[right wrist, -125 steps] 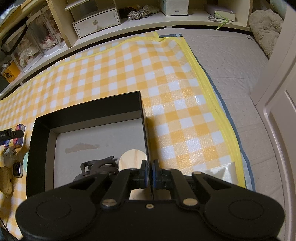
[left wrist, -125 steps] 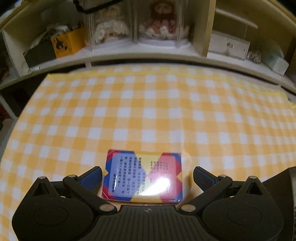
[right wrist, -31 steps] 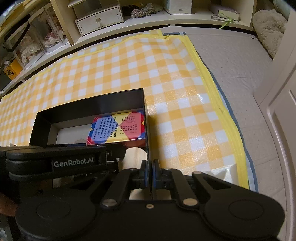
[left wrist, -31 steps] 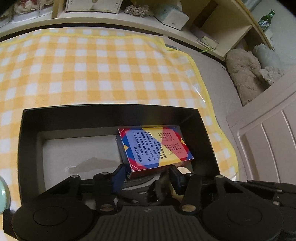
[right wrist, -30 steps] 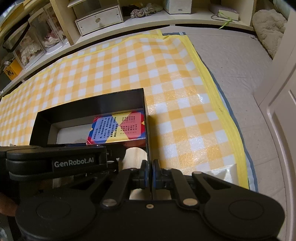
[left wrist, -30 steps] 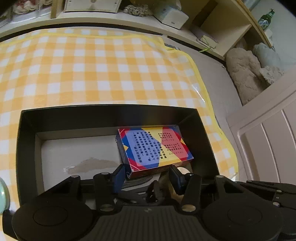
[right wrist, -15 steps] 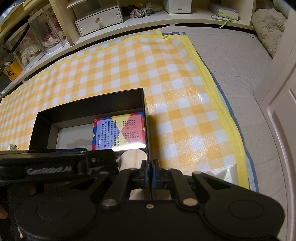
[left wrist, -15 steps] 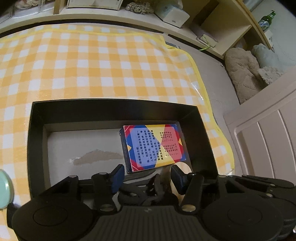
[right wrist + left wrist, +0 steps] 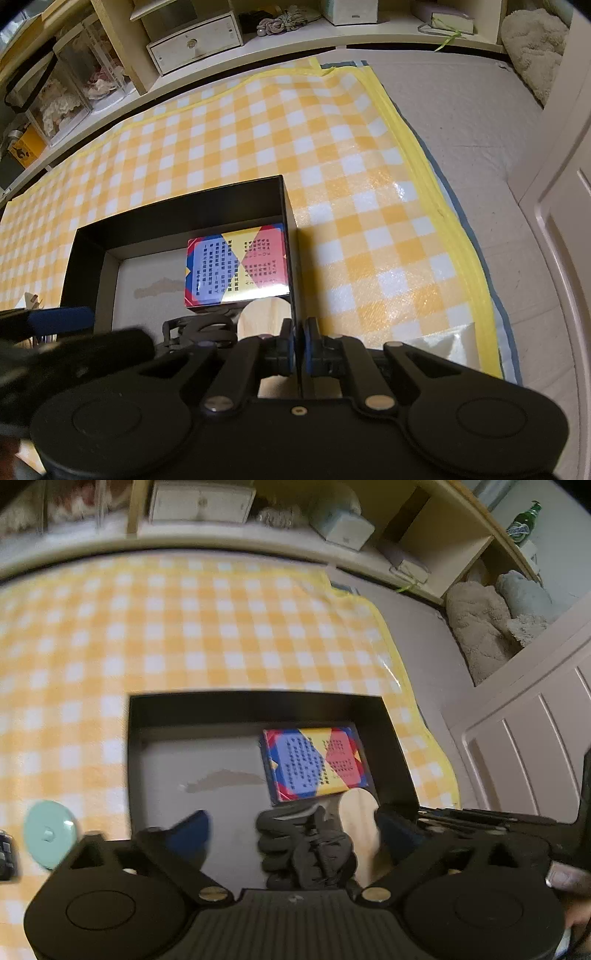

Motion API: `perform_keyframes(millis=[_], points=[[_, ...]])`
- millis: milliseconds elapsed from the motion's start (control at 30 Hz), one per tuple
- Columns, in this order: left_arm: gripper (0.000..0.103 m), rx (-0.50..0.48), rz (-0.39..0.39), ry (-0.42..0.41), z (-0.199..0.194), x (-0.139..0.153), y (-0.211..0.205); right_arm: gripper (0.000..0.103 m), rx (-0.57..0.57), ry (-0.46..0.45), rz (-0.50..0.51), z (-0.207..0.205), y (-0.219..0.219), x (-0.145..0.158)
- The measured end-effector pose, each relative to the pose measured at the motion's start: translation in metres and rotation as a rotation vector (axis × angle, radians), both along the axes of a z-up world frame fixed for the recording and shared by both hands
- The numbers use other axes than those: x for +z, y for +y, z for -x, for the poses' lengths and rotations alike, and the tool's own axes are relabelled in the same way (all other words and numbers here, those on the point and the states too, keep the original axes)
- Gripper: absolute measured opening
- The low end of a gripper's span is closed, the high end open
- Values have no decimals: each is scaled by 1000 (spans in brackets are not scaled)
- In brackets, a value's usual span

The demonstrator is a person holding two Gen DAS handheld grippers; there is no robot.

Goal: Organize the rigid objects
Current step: 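Lift the left tool away from the tray toward the loose items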

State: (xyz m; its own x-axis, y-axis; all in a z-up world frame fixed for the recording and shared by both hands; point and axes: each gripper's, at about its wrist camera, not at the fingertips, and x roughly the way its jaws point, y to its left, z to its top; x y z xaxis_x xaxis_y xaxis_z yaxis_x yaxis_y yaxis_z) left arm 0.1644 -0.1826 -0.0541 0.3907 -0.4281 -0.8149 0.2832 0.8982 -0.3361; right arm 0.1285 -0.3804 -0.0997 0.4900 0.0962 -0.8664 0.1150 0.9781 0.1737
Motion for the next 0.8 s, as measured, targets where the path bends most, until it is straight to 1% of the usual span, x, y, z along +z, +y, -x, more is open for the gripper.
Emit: perform_keyframes(millis=[100, 300, 567, 700, 800], points=[[103, -25, 11, -13, 9, 10, 5, 6, -2, 1, -2, 0, -1, 0], [103, -68, -32, -93, 29, 29, 5, 6, -1, 1, 0, -1, -1, 0], [103, -116, -75, -198, 54, 48, 5, 6, -1, 1, 0, 0, -1, -1], [103, -130, -100, -268, 68, 57, 15, 6, -1, 1, 0, 0, -1, -1], [103, -129, -116, -298, 75, 61, 31, 6, -1, 1, 0, 0, -1, -1]])
